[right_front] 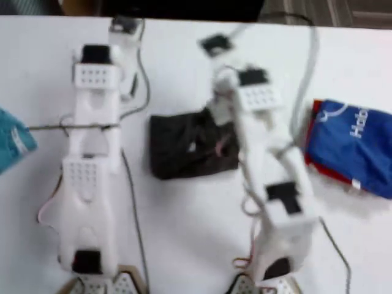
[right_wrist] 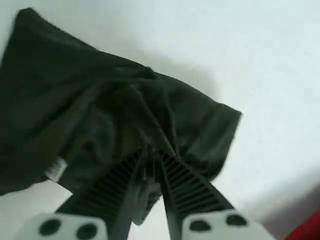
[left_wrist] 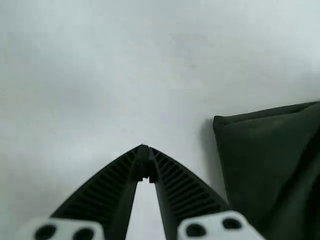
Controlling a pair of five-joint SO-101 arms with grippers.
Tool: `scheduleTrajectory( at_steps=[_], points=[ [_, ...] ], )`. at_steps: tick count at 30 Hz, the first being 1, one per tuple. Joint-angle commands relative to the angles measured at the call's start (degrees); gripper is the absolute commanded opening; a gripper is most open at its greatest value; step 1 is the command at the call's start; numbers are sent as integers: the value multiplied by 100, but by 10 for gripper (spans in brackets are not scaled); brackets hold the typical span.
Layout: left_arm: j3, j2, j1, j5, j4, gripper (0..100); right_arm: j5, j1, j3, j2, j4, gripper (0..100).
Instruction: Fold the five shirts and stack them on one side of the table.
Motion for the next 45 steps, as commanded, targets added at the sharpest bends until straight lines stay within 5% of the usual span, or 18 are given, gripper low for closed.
scheduleTrajectory(
  at_steps=[1,9,19,26,36,45],
  points=[
    [-66,396,62,229,-141,26,158,-497,-2646,1174,884,21],
    [-66,1125,-264,264,-571,26,123,-664,-4747,3451,1402,21],
    [-22,1284,-492,545,-844,25,123,-629,-4782,3644,1516,21],
    [-22,1284,-492,554,-888,25,149,-462,-3560,3152,1525,21],
    [-22,1284,-475,554,-897,25,158,-418,-633,365,1516,21],
    [-22,1284,-475,554,-897,25,141,-462,-791,470,40,21]
  ],
)
